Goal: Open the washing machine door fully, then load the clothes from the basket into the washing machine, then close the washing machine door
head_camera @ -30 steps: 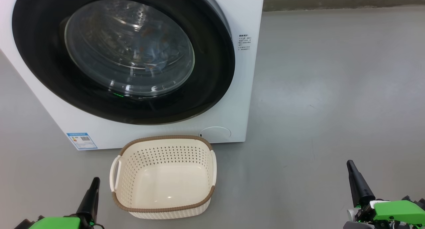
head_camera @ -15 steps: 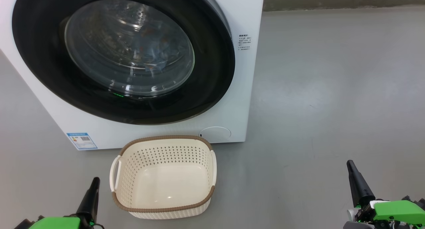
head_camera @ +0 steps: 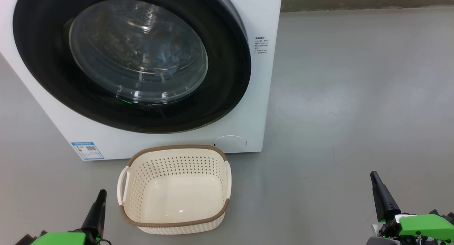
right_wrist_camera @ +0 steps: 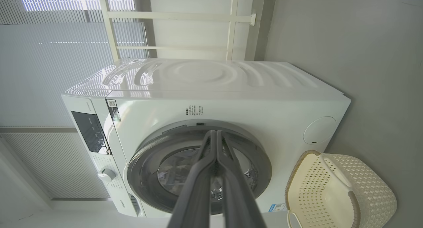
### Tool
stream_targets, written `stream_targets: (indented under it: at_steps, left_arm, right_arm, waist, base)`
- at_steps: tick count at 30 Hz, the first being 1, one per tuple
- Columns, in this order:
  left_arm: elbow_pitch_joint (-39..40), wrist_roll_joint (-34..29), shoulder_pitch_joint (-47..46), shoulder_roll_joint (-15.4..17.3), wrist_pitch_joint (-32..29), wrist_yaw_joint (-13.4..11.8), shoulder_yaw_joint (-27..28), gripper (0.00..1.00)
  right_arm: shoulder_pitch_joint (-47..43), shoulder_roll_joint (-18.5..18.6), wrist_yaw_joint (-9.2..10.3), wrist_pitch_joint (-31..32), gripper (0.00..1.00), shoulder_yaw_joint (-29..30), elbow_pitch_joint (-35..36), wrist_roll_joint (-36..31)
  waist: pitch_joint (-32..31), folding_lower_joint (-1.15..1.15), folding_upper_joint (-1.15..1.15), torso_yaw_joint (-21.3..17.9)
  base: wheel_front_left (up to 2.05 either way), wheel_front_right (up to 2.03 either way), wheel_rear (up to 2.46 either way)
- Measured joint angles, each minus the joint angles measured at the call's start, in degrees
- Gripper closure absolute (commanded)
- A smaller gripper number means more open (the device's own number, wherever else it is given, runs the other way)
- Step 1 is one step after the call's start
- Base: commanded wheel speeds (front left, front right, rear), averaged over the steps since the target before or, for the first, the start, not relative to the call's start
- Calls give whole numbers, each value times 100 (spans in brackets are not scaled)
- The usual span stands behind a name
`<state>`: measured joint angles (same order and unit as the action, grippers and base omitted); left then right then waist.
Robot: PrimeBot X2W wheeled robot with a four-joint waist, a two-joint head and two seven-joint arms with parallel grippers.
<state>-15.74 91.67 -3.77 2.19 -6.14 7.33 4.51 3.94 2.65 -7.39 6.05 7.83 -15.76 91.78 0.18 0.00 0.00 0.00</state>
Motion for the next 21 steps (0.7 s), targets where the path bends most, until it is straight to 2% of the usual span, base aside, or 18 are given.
stream_targets:
  at_steps: [21]
  left_arm:
    - [0,0,-1,-1,0,0,1,100]
  right_arm:
    - [1,0,0,0,100,0,0,0]
  waist:
    - [0,0,0,0]
  base:
    - [0,0,0]
